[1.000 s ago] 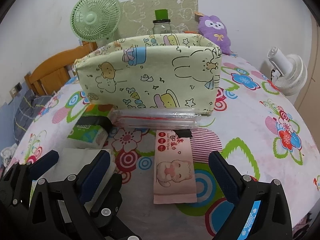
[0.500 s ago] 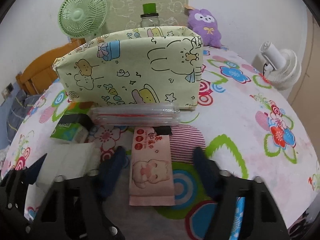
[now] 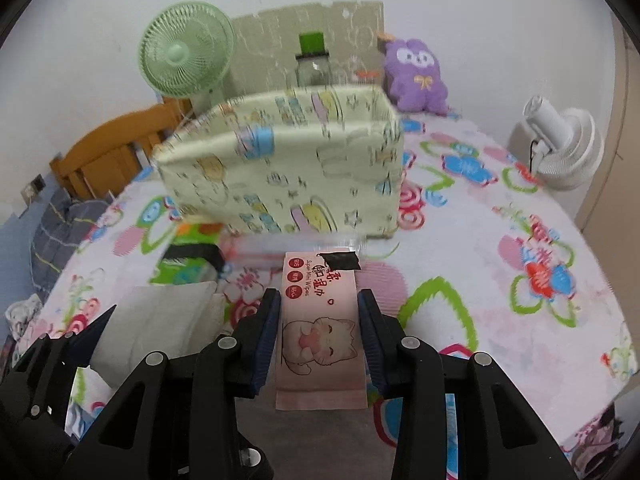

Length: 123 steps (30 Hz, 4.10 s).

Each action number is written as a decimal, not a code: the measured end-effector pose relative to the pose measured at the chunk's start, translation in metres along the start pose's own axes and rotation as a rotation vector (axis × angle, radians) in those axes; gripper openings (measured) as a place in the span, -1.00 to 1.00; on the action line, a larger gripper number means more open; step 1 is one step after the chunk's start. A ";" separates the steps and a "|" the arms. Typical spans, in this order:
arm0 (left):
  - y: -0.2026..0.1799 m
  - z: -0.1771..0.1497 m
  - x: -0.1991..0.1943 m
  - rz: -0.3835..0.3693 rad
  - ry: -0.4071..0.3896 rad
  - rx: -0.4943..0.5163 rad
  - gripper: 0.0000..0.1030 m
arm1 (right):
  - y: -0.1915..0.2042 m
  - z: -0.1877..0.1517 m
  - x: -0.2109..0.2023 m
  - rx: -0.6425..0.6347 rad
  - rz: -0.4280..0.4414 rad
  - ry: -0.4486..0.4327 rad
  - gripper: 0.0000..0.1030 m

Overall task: Organize soft objects
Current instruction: 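Grasp the white folded cloth with the left tool while the right tool grasps the pink wet-wipes pack, then lift and carry the cloth and wipes pack over the fabric box with both tools, then open the left tool to drop the white cloth into the box, then open the right tool to drop the pink wet-wipes pack into the box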

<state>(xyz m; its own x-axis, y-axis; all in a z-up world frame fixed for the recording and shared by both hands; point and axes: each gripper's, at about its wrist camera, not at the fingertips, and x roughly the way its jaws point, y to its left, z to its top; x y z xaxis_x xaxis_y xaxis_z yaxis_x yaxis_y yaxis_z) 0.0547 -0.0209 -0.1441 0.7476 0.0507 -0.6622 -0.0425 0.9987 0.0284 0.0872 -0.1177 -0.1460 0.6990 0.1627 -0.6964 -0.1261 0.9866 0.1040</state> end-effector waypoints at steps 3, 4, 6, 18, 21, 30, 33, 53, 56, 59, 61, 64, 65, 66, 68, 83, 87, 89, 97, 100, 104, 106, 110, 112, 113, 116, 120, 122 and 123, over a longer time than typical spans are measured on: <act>-0.001 0.009 -0.020 -0.017 -0.046 -0.011 0.59 | 0.002 0.008 -0.022 -0.003 -0.003 -0.051 -0.18; -0.001 0.011 -0.024 -0.023 -0.054 -0.015 0.59 | 0.002 0.011 -0.030 -0.004 -0.001 -0.068 -0.18; -0.001 0.017 -0.036 -0.030 -0.081 -0.019 0.59 | 0.002 0.017 -0.043 -0.006 -0.005 -0.096 -0.18; 0.000 0.045 -0.074 -0.059 -0.162 -0.014 0.59 | 0.007 0.043 -0.093 -0.003 -0.019 -0.188 -0.18; 0.001 0.051 -0.080 -0.064 -0.173 -0.013 0.59 | 0.007 0.051 -0.099 -0.001 -0.024 -0.201 -0.18; 0.001 0.074 -0.091 -0.069 -0.210 -0.002 0.59 | 0.008 0.072 -0.113 0.001 -0.021 -0.238 -0.18; 0.001 0.081 -0.093 -0.070 -0.224 0.002 0.59 | 0.008 0.078 -0.117 -0.001 -0.021 -0.249 -0.18; -0.004 0.114 -0.072 -0.085 -0.238 0.019 0.59 | 0.002 0.114 -0.096 0.012 -0.030 -0.268 -0.18; -0.005 0.120 -0.065 -0.086 -0.233 0.020 0.59 | 0.000 0.120 -0.088 0.014 -0.032 -0.263 -0.18; -0.005 0.124 -0.057 -0.086 -0.229 0.020 0.59 | 0.000 0.125 -0.080 0.015 -0.032 -0.259 -0.18; -0.005 0.128 -0.053 -0.086 -0.226 0.020 0.59 | 0.000 0.128 -0.077 0.016 -0.032 -0.255 -0.18; -0.005 0.133 -0.045 -0.084 -0.221 0.020 0.59 | -0.001 0.134 -0.068 0.016 -0.031 -0.250 -0.18; -0.004 0.135 -0.042 -0.084 -0.220 0.020 0.59 | -0.001 0.136 -0.065 0.016 -0.030 -0.249 -0.18; -0.004 0.136 -0.040 -0.084 -0.217 0.020 0.59 | -0.002 0.138 -0.062 0.018 -0.030 -0.248 -0.18; -0.004 0.139 -0.035 -0.084 -0.215 0.020 0.59 | -0.002 0.141 -0.056 0.020 -0.032 -0.243 -0.18; -0.004 0.154 0.001 -0.088 -0.185 0.032 0.60 | -0.006 0.159 -0.017 0.033 -0.039 -0.203 -0.18; -0.004 0.157 0.011 -0.092 -0.177 0.031 0.60 | -0.007 0.163 -0.006 0.034 -0.042 -0.193 -0.18; -0.004 0.158 0.016 -0.093 -0.175 0.027 0.60 | -0.009 0.166 0.000 0.039 -0.045 -0.186 -0.18; -0.005 0.164 0.040 -0.110 -0.149 0.023 0.63 | -0.015 0.171 0.021 0.057 -0.049 -0.160 -0.18; -0.006 0.165 0.047 -0.113 -0.143 0.024 0.66 | -0.017 0.172 0.027 0.062 -0.050 -0.152 -0.18; -0.006 0.164 0.056 -0.116 -0.124 0.025 0.73 | -0.019 0.172 0.036 0.068 -0.050 -0.131 -0.18; -0.005 0.164 0.059 -0.116 -0.116 0.026 0.78 | -0.018 0.171 0.039 0.064 -0.051 -0.124 -0.18; -0.003 0.163 0.063 -0.104 -0.087 0.043 0.89 | -0.016 0.168 0.045 0.052 -0.046 -0.109 -0.18; -0.001 0.162 0.064 -0.096 -0.078 0.055 0.94 | -0.013 0.167 0.047 0.040 -0.039 -0.104 -0.18; 0.000 0.161 0.064 -0.088 -0.074 0.058 0.94 | -0.011 0.167 0.049 0.036 -0.034 -0.100 -0.18; 0.004 0.160 0.065 -0.061 -0.066 0.065 0.95 | -0.006 0.165 0.053 0.030 -0.012 -0.090 -0.18; 0.010 0.160 0.067 -0.042 -0.062 0.065 0.95 | 0.000 0.166 0.058 0.020 0.009 -0.087 -0.18; 0.012 0.161 0.069 -0.042 -0.058 0.064 0.95 | 0.003 0.167 0.060 0.015 0.020 -0.089 -0.18; 0.014 0.162 0.071 -0.047 -0.052 0.064 0.95 | 0.004 0.168 0.062 0.012 0.028 -0.086 -0.18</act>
<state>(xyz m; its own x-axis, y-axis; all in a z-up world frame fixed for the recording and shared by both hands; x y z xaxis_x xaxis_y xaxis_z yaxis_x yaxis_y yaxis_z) 0.2143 -0.0024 -0.0694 0.7815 0.0021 -0.6238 0.0347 0.9983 0.0468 0.2481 -0.1012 -0.0694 0.7536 0.1901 -0.6292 -0.1378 0.9817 0.1315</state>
